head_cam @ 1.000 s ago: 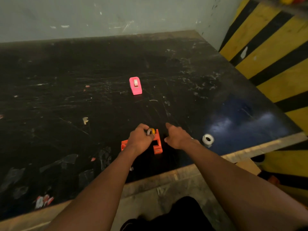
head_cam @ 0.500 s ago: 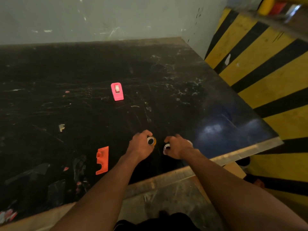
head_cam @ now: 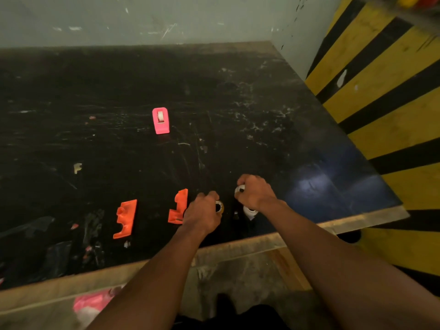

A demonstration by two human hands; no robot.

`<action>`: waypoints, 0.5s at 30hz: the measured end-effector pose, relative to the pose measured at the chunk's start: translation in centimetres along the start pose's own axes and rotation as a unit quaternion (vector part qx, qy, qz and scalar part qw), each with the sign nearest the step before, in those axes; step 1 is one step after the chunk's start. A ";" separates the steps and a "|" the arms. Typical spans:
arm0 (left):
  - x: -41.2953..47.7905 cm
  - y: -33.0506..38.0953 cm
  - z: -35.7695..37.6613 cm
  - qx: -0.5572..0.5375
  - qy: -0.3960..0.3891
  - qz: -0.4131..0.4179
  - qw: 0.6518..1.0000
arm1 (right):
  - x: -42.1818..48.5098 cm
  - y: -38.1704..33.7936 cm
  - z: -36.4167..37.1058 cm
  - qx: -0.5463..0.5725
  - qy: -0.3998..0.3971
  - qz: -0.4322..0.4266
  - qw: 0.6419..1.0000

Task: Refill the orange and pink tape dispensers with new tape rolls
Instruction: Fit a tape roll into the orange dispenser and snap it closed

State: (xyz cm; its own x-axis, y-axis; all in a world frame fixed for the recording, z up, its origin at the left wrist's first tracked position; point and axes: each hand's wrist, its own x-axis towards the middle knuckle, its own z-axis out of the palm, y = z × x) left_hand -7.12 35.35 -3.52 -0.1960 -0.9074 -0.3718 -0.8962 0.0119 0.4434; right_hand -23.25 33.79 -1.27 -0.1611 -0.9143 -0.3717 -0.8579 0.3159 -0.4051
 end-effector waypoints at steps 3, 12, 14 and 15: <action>0.2 1.4 1.2 0.027 0.000 0.002 1.000 | 0.2 1.2 -0.3 0.004 0.001 -0.003 1.000; 0.4 1.9 2.3 0.063 -0.025 0.007 0.998 | 0.2 2.9 -0.8 0.043 -0.008 -0.007 0.999; 0.5 1.9 2.1 0.061 -0.036 0.007 0.997 | 0.1 3.0 -1.1 0.057 -0.005 -0.011 0.998; 0.5 1.9 2.0 0.058 -0.042 0.007 0.997 | 0.0 2.9 -1.3 0.066 -0.003 -0.014 0.998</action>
State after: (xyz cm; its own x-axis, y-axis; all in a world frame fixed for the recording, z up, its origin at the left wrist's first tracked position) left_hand -9.76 35.73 -4.50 -0.2377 -0.8681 -0.4358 -0.9324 0.0782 0.3529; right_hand -26.38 34.33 -1.39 -0.1336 -0.9219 -0.3637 -0.7906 0.3204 -0.5217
